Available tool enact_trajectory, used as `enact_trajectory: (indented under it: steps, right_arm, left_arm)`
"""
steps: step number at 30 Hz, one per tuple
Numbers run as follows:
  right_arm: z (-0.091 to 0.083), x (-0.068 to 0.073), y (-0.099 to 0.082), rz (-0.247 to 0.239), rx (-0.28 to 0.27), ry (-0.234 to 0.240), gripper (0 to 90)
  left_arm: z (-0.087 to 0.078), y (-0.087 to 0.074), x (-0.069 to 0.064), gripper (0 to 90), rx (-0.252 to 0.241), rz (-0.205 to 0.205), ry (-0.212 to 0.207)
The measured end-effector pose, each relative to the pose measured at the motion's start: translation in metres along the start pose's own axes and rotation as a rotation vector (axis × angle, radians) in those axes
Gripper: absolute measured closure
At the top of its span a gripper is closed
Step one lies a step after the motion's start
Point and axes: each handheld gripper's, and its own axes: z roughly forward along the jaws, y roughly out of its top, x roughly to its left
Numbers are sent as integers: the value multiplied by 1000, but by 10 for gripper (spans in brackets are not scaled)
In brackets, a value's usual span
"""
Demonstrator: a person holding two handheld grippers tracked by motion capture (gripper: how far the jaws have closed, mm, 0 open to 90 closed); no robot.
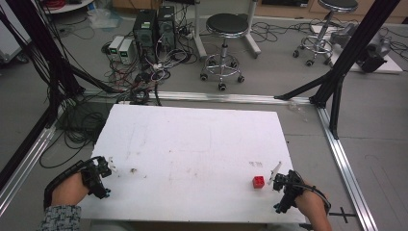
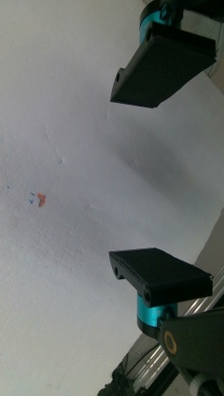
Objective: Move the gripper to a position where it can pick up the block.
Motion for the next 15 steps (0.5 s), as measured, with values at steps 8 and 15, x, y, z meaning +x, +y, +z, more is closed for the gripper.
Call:
enact_trajectory:
  steps: [8,15]
  right_arm:
    - [-6,-8,-3,-94,14,-19,10]
    - [-31,-20,0,-265,7,-71,10]
  left_arm:
    - [-1,-1,1,203,-4,0,7]
    - [-1,0,1,203,-4,3,4]
